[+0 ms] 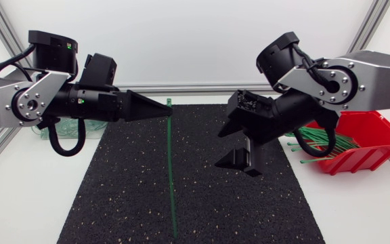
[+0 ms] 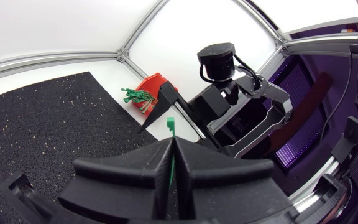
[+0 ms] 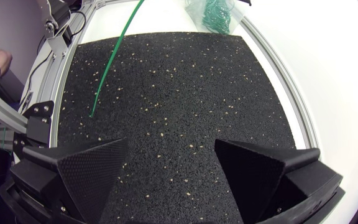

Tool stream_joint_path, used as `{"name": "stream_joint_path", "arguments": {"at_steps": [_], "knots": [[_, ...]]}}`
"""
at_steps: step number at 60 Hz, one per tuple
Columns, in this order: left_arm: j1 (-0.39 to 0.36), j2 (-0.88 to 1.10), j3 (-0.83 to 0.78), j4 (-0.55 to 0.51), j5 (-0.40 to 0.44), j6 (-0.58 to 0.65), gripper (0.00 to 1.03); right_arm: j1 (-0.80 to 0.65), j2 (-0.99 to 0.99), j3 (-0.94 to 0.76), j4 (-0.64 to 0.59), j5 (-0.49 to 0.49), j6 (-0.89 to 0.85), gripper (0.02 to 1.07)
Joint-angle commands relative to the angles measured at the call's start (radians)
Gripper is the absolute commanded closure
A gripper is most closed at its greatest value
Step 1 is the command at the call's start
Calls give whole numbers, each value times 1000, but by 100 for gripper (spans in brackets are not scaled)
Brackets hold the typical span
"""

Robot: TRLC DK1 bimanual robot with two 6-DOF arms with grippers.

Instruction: Take a green cable tie from the red box, thread the tail through the head to close it, then place it in the transparent bin on the left.

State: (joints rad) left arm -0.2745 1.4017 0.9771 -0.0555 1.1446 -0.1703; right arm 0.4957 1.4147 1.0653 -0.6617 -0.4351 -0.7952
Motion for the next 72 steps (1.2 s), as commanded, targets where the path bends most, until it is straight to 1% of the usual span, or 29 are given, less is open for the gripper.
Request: {"name": "stream_joint_path", "arguments": {"at_steps": [1,6,10,16,21,24,29,32,35,38,40,44,50,56,62,69,72], "knots": [[14,14,17,-3,24,23,100,-8,1,33,-38,21,-68,5],[21,16,17,-4,35,23,100,-26,27,59,-52,24,-137,5],[32,16,20,-10,41,22,100,-37,30,42,8,4,-188,5],[51,14,31,-37,64,22,100,-59,-2,-51,223,-28,-253,5],[67,16,38,-47,75,18,100,-62,-33,-140,456,-2,-260,5],[84,22,51,-60,87,3,100,-54,-49,-174,548,12,-268,5],[97,42,71,-75,104,-34,100,-31,-77,-220,662,22,-322,5],[120,52,86,-75,118,-75,100,-9,-89,-246,737,36,-380,5],[121,62,95,-75,124,-106,100,7,-92,-252,757,44,-434,5],[126,72,106,-75,136,-136,100,27,-94,-275,812,64,-504,5],[129,79,110,-75,149,-150,100,38,-99,-301,867,67,-553,5],[129,88,124,-75,149,-178,100,61,-103,-361,1021,78,-638,5],[129,111,146,-79,155,-213,100,103,-105,-426,1148,64,-773,5],[129,125,150,-84,158,-218,100,142,-102,-482,1212,65,-889,5],[135,132,152,-89,165,-218,100,201,-91,-545,1320,68,-958,5],[149,138,150,-92,172,-216,100,256,-34,-568,1427,79,-1035,5],[152,138,147,-92,173,-216,100,270,-22,-567,1441,75,-1055,5]]}}
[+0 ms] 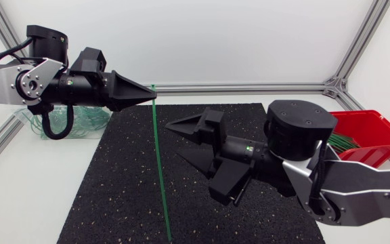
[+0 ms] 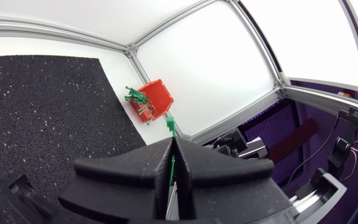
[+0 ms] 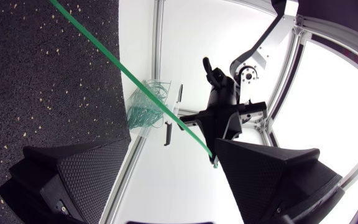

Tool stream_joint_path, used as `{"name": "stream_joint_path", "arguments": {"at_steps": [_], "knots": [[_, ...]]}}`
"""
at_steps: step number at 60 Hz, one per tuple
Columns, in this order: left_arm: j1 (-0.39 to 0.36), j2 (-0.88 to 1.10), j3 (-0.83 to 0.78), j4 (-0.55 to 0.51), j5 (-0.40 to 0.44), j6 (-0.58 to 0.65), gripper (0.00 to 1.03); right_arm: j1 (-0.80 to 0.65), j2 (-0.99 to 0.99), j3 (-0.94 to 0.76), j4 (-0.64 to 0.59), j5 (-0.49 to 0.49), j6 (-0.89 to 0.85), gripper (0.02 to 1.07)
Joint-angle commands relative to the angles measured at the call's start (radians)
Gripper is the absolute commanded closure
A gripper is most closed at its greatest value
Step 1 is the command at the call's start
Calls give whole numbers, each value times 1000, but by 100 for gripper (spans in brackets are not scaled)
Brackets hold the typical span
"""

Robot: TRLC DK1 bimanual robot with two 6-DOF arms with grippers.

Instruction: Take a green cable tie from the red box, thread the tail through the head to close it, then place it in the transparent bin on the left.

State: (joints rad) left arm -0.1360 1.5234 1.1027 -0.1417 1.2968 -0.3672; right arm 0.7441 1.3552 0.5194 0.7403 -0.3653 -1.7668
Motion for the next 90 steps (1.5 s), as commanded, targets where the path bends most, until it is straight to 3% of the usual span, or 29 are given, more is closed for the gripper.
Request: {"name": "stream_joint_path", "arguments": {"at_steps": [1,7,19,29,33,53,70,80,87,90], "knots": [[13,17,22,-7,21,-19,100,28,42,-21,41,5,-88,5],[16,17,11,-13,24,-18,100,63,73,-38,80,-3,-131,5],[22,21,-3,-25,30,-15,100,67,67,-78,82,-147,-223,9],[16,29,-12,-27,30,-7,100,95,68,-116,93,-208,-209,9],[13,35,-15,-27,30,-4,100,90,70,-119,94,-277,-192,9],[6,40,-27,-29,30,4,100,101,131,-163,99,-339,-200,8],[-1,47,-30,-38,30,4,100,104,226,-154,174,-363,-192,17],[-4,60,-26,-38,30,4,100,103,220,-162,186,-382,-192,29],[-5,63,-24,-38,30,4,100,98,217,-168,188,-389,-198,43],[-7,63,-24,-38,30,4,100,95,219,-173,188,-389,-198,44]]}}
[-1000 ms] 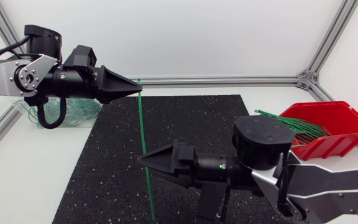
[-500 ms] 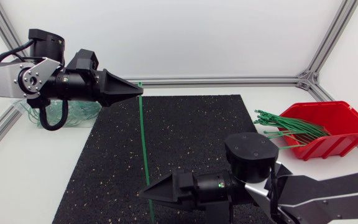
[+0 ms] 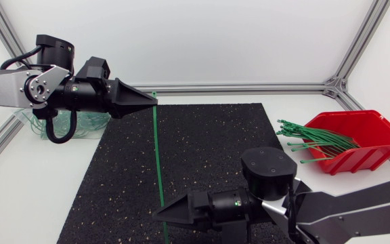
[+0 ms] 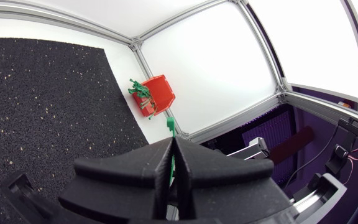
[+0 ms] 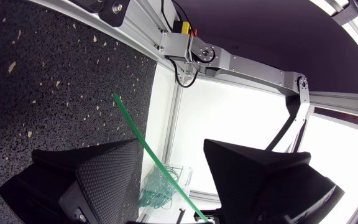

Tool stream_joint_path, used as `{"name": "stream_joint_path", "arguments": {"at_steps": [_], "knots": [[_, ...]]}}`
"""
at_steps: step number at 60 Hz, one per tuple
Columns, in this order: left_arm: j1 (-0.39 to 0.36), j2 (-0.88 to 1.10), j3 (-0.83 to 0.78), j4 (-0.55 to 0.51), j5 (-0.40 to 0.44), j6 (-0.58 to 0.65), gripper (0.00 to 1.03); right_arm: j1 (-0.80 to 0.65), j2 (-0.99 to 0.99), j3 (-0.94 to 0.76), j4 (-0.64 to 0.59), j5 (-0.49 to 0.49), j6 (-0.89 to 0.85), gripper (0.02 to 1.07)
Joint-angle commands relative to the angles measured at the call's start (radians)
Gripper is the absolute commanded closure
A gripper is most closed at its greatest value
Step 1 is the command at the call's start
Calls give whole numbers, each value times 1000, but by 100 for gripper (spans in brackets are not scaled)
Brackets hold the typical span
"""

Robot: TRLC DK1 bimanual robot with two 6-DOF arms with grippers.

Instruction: Take a green cable tie from the red box, thread the tail through the head to close it, then place it in the transparent bin on the left.

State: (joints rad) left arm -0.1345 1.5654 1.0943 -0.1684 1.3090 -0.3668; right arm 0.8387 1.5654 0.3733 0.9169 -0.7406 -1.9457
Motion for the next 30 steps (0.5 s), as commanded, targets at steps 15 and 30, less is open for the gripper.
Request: {"name": "stream_joint_path", "arguments": {"at_steps": [15,30], "knots": [[-10,21,-16,-11,18,3,100,-15,15,-31,8,-26,-32,71],[-8,19,-17,-11,18,5,100,-7,30,-31,7,-5,-42,92]]}}
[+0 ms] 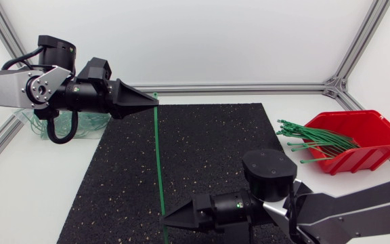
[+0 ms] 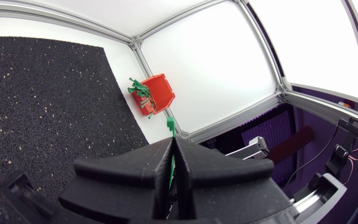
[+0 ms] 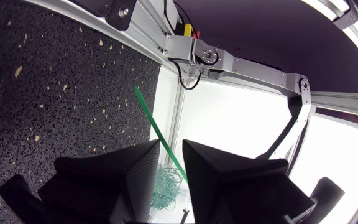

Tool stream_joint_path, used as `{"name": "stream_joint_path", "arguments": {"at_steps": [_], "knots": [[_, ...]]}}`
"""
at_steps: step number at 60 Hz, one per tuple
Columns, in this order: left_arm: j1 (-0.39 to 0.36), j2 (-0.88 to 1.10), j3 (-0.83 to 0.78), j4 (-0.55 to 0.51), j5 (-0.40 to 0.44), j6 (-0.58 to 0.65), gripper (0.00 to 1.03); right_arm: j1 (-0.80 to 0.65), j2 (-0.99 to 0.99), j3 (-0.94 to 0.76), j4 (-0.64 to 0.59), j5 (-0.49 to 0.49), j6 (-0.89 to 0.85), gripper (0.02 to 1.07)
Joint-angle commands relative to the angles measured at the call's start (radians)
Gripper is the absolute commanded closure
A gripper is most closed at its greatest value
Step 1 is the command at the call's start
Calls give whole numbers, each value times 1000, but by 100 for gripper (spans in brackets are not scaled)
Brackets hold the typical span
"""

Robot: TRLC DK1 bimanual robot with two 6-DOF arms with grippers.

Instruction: Take a green cable tie from the red box, thread the tail through the head to close it, then place it in the transparent bin on the left.

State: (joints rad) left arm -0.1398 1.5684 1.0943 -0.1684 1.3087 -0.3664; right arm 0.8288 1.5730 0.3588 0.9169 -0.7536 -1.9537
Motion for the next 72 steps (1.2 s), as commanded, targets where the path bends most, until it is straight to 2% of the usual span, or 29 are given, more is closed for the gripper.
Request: {"name": "stream_joint_path", "arguments": {"at_steps": [1,19,26,31,35,40,42,55,62,72], "knots": [[-4,16,-17,-11,18,4,100,4,24,-17,7,8,-34,92],[-1,8,-22,-11,18,4,100,7,21,-37,7,22,-40,92],[2,5,-25,-11,18,12,100,15,9,-47,0,33,-44,101],[5,5,-28,-11,18,23,100,21,1,-49,-6,42,-25,101],[6,-5,-37,-11,18,29,100,24,-44,-43,-59,53,39,101],[6,-27,-53,-11,18,38,100,27,-125,-14,-230,54,67,101],[6,-36,-57,-11,18,40,100,30,-146,-3,-260,54,113,101],[3,-107,-96,-13,9,70,100,32,-206,9,-243,40,498,101],[-9,-148,-132,-13,0,98,100,35,-243,5,-171,19,750,101],[-46,-242,-205,-3,-37,126,100,62,-281,-35,-165,40,851,101]]}}
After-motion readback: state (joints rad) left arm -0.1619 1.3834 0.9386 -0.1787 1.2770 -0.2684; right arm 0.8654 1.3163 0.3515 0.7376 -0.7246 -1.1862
